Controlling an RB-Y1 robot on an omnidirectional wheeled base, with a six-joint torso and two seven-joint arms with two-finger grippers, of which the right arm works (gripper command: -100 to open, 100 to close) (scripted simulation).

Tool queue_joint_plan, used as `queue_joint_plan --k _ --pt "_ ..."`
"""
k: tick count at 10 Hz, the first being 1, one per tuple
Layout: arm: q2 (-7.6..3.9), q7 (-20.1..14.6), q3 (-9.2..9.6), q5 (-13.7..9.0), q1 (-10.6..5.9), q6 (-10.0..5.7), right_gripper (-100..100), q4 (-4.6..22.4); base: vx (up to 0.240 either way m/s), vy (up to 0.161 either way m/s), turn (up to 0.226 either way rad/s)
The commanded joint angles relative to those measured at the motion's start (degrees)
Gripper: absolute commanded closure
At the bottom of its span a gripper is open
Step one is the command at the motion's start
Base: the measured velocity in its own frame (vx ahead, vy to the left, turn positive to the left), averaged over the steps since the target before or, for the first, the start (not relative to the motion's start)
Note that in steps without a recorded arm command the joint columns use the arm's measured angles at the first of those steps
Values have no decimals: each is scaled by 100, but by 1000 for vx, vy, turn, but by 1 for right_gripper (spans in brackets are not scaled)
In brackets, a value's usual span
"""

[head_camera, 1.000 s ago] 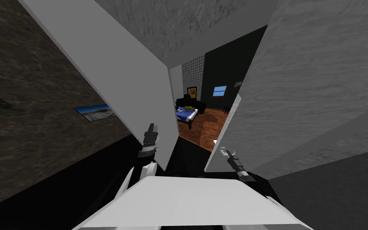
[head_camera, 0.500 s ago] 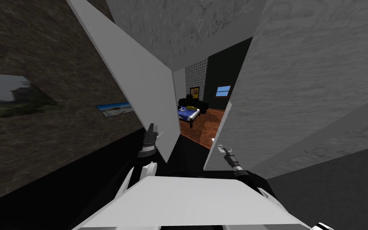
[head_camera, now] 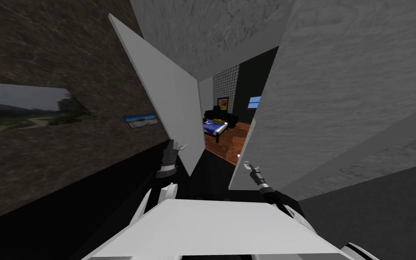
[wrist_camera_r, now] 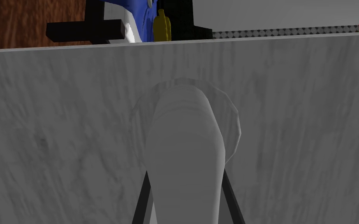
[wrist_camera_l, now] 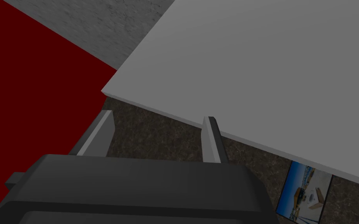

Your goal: Pull the door open

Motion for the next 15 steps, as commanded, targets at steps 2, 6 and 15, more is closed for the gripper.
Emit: queue_joint_plan --k 2,6,15 --pt "70 62 64 -18 -104 131 100 -29 -194 -103 66" --pt "123 29 132 73 -208 106 100 83 -139 -10 44" --pt "311 -89 382 373 -717 63 100 454 -193 -101 76"
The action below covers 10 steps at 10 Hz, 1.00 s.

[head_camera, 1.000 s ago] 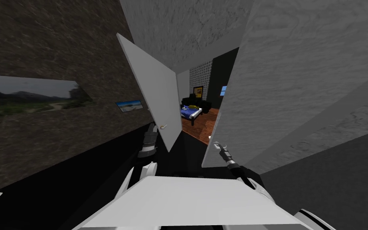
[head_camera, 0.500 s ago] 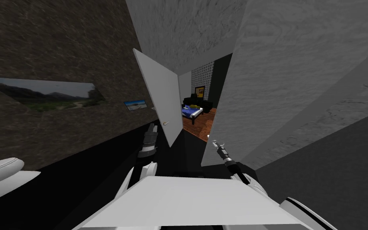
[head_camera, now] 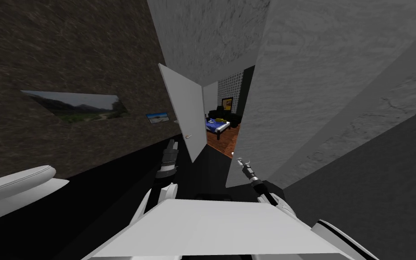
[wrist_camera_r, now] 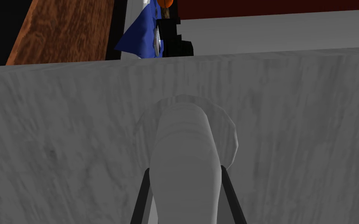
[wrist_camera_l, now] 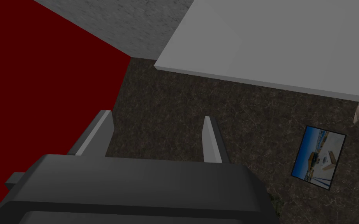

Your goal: Pull the door open

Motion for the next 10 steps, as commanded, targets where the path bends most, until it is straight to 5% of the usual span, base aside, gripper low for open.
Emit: queue_joint_plan --k 1,4,5,6,7,10 --pt "57 -19 18 17 -114 -129 100 209 -29 -16 -2" --pt "104 -29 58 61 -178 -141 100 249 -90 -96 44" --pt "48 -82 113 59 -81 -304 100 281 -27 -2 115" --pt "48 -82 113 59 -81 -304 100 281 -26 0 39" --pt "-52 -159 169 42 52 -547 100 356 -38 9 101" --pt "-112 -206 203 32 133 -694 100 401 -34 -2 38"
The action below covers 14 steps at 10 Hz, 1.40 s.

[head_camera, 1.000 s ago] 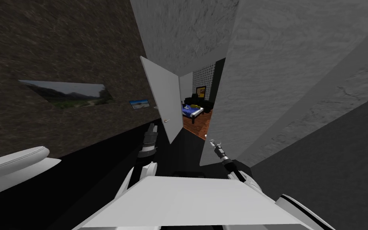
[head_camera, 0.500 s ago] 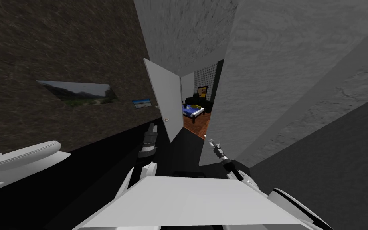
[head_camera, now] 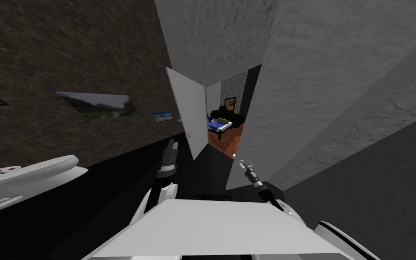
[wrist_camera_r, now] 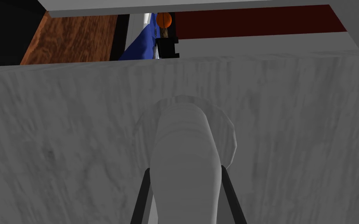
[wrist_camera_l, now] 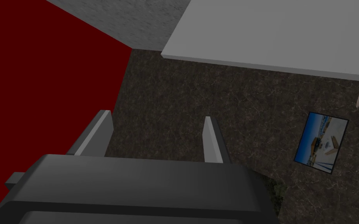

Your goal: Pull the door open

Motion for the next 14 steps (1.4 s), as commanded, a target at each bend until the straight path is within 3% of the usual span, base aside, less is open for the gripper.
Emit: queue_joint_plan --k 1,2,3,4,5,6,8,9,10,11,12,14 --pt "-91 -43 44 -13 161 -109 100 -71 -33 -1 82" --pt "-91 -43 44 -13 161 -109 100 -71 -27 -4 29" --pt "-230 -150 122 -36 347 -413 100 34 -48 -13 165" --pt "-230 -150 122 -36 347 -263 100 -368 -59 -27 27" --pt "-230 -150 122 -36 347 -299 100 -397 -31 -16 -17" --pt "-230 -150 122 -36 347 -412 100 -244 -3 -5 17" --pt "-230 -150 122 -36 347 -448 100 34 9 9 11" --pt "-230 -150 122 -36 347 -448 100 24 5 8 -16" --pt "-301 -204 162 -48 441 -620 100 87 -16 -3 85" --pt "-301 -204 162 -48 441 -620 100 -69 -29 -21 24" --pt "-301 -204 162 -48 441 -620 100 20 -20 -13 5" --pt "-434 -308 237 -70 619 -946 100 187 -36 -21 92"
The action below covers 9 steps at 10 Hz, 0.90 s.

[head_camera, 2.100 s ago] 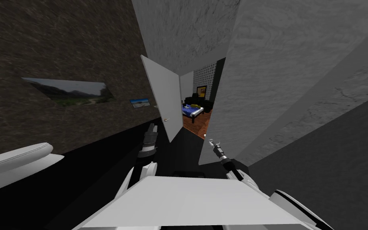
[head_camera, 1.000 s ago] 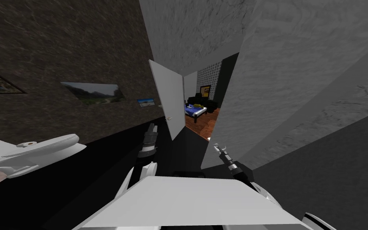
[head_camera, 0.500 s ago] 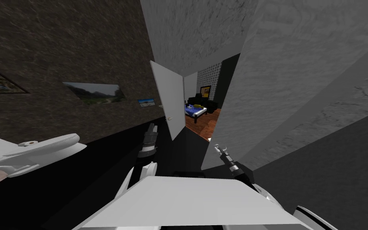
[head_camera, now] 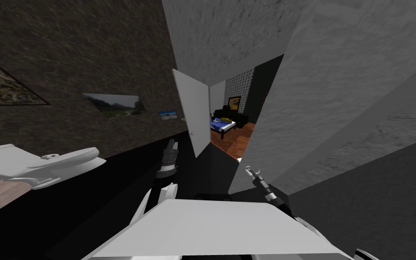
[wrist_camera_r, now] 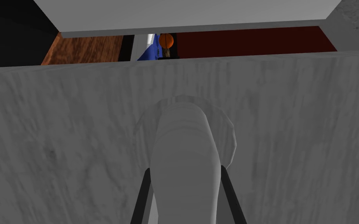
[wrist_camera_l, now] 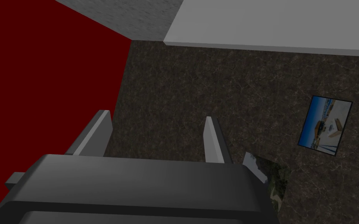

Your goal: Pull the door open

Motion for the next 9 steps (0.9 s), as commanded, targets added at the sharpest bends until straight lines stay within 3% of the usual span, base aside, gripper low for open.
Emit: queue_joint_plan --k 1,3,4,5,6,7,9 --pt "39 -105 57 22 -144 -281 100 286 -43 -22 6" --pt "39 -105 57 22 -144 -281 100 477 -16 -1 4" --pt "-21 -151 91 12 -65 -427 100 522 -16 -4 76" --pt "-21 -151 91 12 -65 -427 100 404 -21 -20 10" --pt "-21 -151 91 12 -65 -427 100 522 -10 -10 6" --pt "-119 -227 146 -5 66 -666 100 595 -44 -24 111" --pt "-119 -227 146 -5 66 -666 100 595 -31 -30 19"
